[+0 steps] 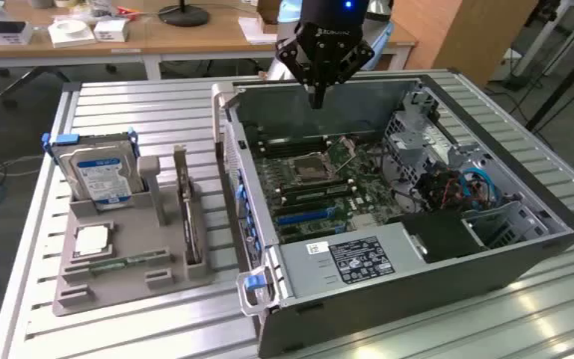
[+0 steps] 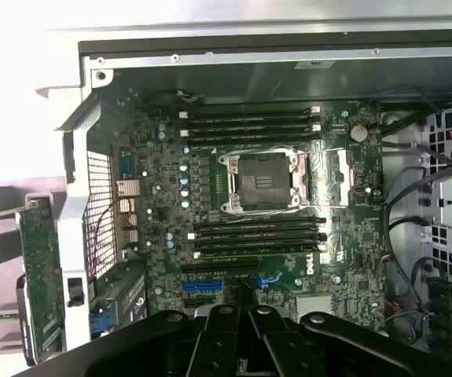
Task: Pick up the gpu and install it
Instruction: 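Reach for the gpu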
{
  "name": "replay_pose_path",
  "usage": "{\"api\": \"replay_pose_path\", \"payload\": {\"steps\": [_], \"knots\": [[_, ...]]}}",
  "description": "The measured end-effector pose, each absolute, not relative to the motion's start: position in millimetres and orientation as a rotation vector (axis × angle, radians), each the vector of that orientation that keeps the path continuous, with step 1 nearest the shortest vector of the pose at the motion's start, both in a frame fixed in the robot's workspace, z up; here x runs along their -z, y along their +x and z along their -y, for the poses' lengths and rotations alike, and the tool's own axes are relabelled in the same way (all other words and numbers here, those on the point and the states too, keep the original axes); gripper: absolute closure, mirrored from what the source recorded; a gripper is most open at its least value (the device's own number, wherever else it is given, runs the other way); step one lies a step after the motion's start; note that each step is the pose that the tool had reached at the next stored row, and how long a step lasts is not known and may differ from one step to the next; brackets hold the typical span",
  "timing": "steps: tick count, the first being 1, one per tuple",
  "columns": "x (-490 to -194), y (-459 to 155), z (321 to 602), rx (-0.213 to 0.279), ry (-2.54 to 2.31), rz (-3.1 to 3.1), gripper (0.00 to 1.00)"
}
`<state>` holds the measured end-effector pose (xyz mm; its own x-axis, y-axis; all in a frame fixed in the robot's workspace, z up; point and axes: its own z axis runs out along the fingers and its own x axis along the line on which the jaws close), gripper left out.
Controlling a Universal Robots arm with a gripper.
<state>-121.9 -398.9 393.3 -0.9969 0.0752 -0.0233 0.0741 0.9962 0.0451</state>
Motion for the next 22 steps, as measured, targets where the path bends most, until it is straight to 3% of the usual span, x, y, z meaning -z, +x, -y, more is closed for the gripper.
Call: {"api": "replay_pose_path", "payload": {"steps": [22], "knots": [[-392,-144,399,-0.069,0.118,-3.114,0.90]]}}
